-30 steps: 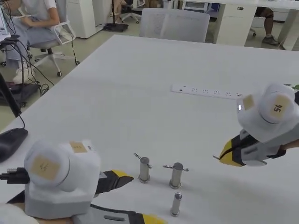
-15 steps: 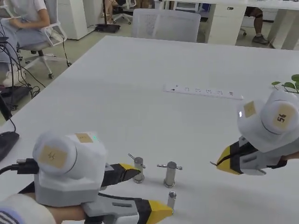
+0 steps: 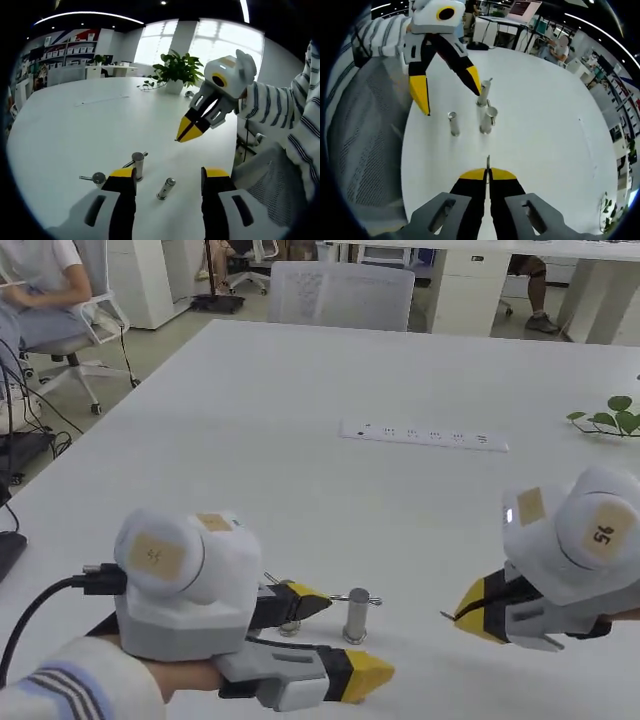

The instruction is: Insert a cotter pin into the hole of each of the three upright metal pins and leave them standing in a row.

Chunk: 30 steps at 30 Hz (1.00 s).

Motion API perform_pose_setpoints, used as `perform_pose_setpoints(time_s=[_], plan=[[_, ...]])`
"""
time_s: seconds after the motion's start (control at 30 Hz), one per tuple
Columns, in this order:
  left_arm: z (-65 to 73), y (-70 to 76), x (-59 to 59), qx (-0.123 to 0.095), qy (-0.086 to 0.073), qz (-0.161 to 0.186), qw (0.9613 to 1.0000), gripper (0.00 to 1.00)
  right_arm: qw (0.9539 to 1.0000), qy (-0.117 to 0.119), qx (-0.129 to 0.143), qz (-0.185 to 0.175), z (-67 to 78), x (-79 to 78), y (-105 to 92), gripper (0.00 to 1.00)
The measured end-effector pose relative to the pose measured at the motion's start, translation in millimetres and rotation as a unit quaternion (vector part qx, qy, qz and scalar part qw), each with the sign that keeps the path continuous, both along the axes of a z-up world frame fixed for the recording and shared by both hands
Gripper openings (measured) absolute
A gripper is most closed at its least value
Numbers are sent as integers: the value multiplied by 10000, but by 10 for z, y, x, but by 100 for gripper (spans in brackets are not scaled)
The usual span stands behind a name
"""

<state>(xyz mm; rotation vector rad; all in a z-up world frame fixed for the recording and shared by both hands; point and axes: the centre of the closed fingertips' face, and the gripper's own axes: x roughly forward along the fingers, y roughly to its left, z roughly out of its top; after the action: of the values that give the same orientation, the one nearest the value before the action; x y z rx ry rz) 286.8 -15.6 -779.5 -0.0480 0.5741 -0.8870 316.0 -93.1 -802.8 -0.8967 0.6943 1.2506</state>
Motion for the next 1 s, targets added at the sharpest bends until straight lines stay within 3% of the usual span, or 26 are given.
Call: perform_pose_setpoints(time_s=[0.33,0.77,1.0], plan=[[17,-98,2,-158,51,-18,9999,45,9999,-66,117,-25,46,-235,81,2],[19,-179,-17,-277,204,-56,9994,39,9995,-237,225,-12,154,-361,174,2],[13,-213,-51,-315,321,-140,9989,31,9992,-354,195,34,170,-402,204,2]])
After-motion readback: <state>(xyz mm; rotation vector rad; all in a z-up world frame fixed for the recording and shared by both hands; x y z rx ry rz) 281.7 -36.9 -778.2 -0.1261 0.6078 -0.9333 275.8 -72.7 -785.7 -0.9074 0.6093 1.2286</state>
